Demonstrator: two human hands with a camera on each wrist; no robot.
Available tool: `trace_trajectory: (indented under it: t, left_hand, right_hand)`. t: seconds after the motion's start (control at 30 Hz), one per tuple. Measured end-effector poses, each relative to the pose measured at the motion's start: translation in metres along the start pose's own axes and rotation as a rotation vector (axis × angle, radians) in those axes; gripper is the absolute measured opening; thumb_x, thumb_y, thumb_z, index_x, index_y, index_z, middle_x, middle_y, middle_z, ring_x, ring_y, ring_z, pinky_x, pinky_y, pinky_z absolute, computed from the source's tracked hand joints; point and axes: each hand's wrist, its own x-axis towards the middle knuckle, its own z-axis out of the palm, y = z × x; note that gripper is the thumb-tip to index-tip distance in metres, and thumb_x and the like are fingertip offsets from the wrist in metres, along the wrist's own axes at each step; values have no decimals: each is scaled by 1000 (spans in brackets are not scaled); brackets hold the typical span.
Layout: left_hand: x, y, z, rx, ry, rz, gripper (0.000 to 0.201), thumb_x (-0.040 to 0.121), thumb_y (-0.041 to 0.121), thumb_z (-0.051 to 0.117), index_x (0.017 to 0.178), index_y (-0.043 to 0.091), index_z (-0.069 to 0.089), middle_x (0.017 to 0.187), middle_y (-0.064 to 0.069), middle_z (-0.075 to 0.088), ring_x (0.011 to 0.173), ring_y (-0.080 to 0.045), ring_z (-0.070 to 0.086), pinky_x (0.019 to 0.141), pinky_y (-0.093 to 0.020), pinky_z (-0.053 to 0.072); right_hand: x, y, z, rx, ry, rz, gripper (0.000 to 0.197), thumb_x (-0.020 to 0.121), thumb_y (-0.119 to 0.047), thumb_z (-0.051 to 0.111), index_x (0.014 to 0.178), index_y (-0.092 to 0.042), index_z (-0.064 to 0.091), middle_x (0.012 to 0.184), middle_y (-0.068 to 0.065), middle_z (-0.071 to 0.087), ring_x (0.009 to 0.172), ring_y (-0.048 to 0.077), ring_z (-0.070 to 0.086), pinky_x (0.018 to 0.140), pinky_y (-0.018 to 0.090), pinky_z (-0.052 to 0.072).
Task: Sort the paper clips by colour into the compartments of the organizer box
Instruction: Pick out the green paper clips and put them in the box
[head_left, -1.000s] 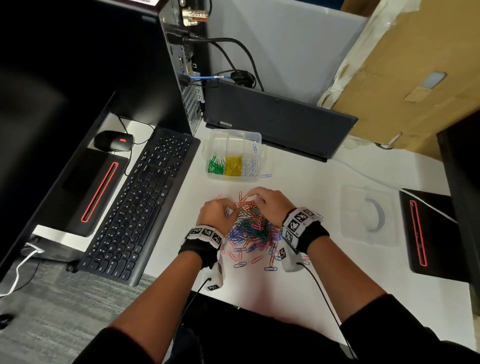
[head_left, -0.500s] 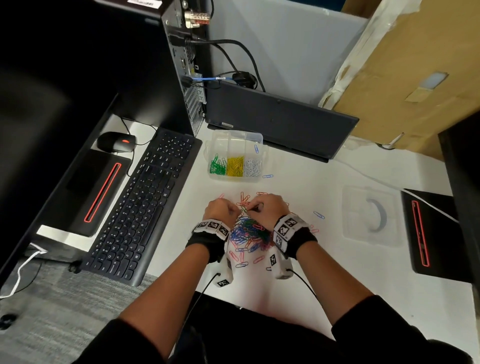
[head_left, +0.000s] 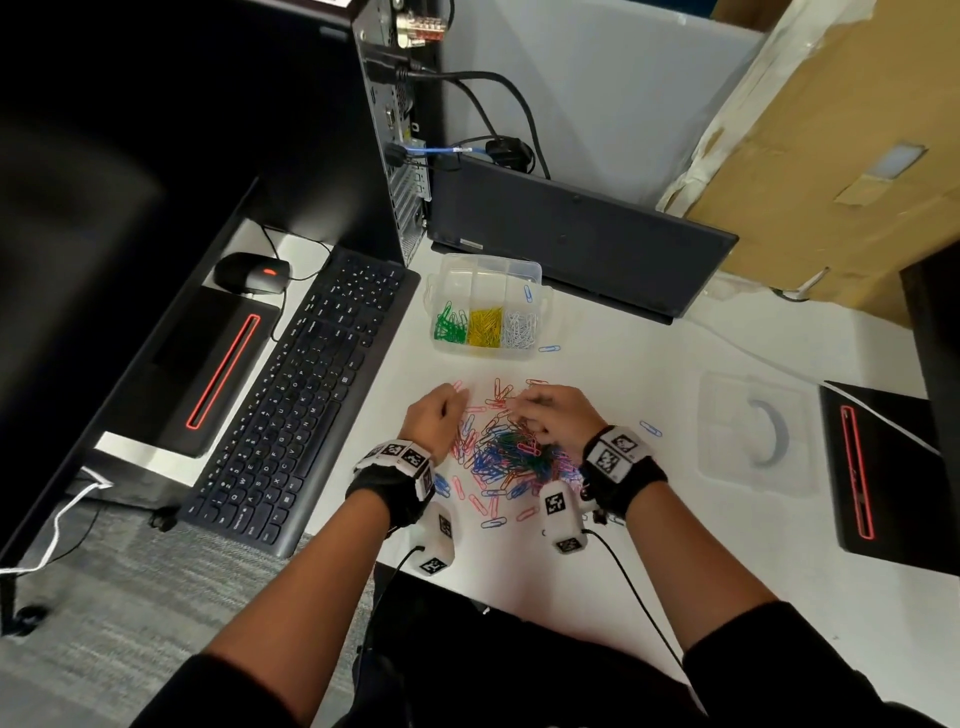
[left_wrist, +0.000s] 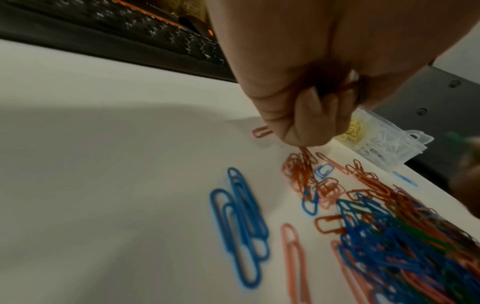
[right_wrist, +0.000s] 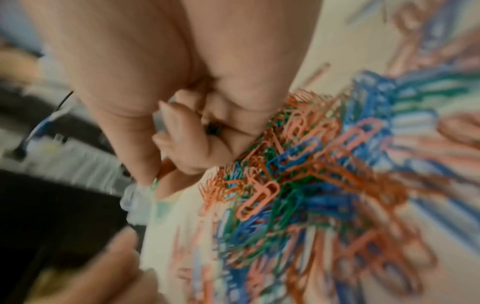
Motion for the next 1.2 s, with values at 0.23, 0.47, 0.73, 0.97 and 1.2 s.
trace_trajectory:
  t: [0.23,0.47,0.73,0.97,1.2]
  left_hand:
    - [-6,-1,9,105,-58,44,13,100,22,46,106,20,58,89,-8,68,73,-21,59,68,-26,43]
    - [-10,-2,12,159,-81,55,32,95,7,44,90,19,73,105,-7,72,95,-26,65,90,-31,51]
    - [-11,-11,7,-63,39,49,36,93,2,38,111,14,68,68,-5,63,62,-19,57,65,-24,47]
    - [-12,-20,-10,-184,59,-7,39,91,3,38,96,16,74,60,-2,61,52,-7,51,54,-21,39]
    - [-13,-31,-14,-138,47,-32,41,93,10,42,69,23,73,54,12,56,53,-11,46,55,-25,39]
  right_hand:
    - [-9,8,-14,815,-185,206,27,97,-12,52,120,-2,60,76,2,53,52,3,41,41,13,36]
    - [-17,-2,-14,798,-242,220,30,96,-27,55,104,-1,67,77,6,59,61,11,53,47,17,48]
    - [-13,-1,-1,-105,-112,33,21,89,-23,71,106,-12,72,69,-3,61,55,7,52,50,18,44]
    - [6,-5,31,-515,-101,-199,20,97,-17,58,106,-14,76,78,-3,71,59,4,56,59,16,45]
    - [14,-4,27,-899,-104,-345,8,79,-26,79,82,-18,79,86,-5,75,77,6,64,83,29,55]
